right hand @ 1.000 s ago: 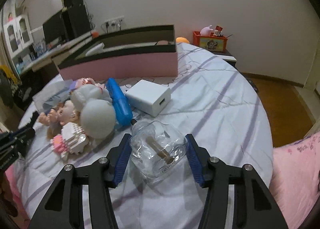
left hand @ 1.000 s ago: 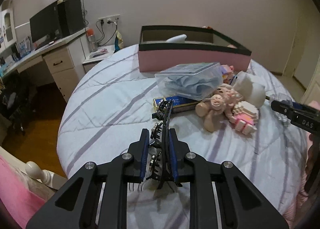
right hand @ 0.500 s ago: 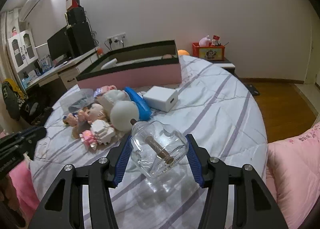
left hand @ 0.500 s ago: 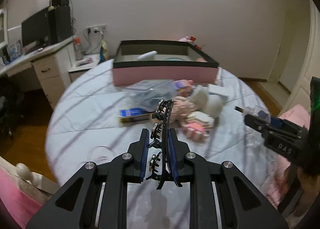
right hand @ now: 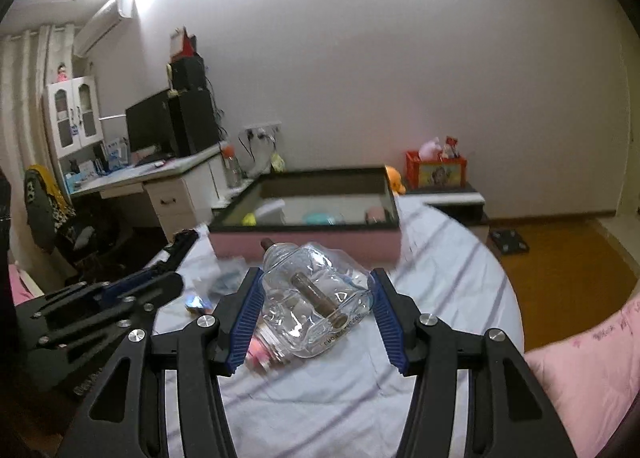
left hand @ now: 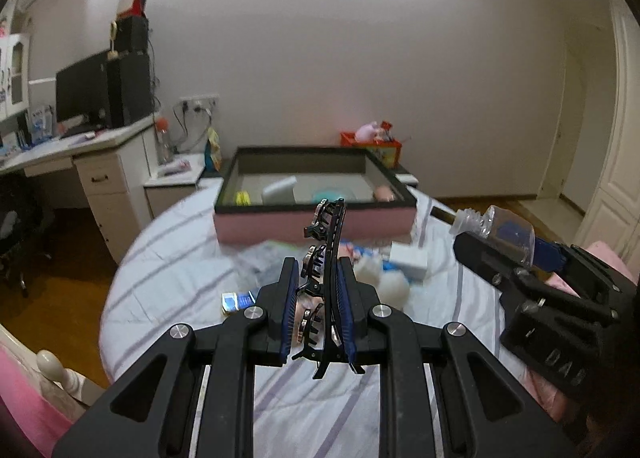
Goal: Organize rigid objects
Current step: 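Lift the comb and glass jar and carry them toward the pink box, then open the left tool over the box while the right tool releases the jar inside, then withdraw both tools from the box back toward the remaining items, then grasp the clear plastic box with the left tool while the right tool grasps the white rabbit figure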
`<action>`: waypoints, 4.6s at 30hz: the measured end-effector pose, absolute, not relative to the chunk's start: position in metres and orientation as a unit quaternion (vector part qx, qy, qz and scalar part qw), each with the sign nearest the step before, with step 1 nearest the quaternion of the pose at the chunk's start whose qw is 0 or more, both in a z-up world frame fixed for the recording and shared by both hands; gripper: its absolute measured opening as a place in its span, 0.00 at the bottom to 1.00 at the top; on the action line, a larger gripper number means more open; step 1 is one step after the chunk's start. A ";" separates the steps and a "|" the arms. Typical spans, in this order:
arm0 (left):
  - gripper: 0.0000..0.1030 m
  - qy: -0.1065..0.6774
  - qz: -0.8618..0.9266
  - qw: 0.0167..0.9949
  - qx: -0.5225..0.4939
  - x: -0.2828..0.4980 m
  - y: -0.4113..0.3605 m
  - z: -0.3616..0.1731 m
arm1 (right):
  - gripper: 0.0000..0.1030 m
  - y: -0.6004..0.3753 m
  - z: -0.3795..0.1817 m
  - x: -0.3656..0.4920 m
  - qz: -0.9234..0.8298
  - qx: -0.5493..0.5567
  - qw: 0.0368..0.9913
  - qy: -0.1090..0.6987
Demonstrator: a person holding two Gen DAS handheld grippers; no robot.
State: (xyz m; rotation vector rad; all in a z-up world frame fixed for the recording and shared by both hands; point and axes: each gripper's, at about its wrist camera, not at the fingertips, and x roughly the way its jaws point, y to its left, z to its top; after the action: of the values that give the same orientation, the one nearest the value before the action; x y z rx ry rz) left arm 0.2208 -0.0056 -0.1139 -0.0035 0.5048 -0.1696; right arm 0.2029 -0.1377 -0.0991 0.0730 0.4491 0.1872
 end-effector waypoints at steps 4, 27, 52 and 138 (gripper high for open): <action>0.19 0.229 -0.073 0.971 -0.002 0.220 -0.004 -0.099 | 0.54 -0.126 -0.085 0.203 0.092 0.016 0.975 0.202; 0.19 0.142 -0.039 0.989 0.032 0.222 -0.005 -0.047 | 0.54 -0.111 -0.038 0.212 0.093 -0.002 0.987 0.134; 0.19 0.342 -0.050 0.936 0.068 0.469 -0.014 -0.111 | 0.54 -0.107 -0.094 0.425 0.087 -0.029 0.952 0.292; 1.00 0.315 -0.009 0.949 -0.005 0.270 0.050 -0.180 | 0.81 -0.125 -0.180 0.265 0.064 0.029 0.938 0.340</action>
State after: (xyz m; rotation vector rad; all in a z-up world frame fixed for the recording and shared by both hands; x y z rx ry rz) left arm 0.2702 0.0496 -0.1801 -0.0102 0.6416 -0.0185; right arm 0.2653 -0.1249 -0.1798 0.0588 0.6945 0.1314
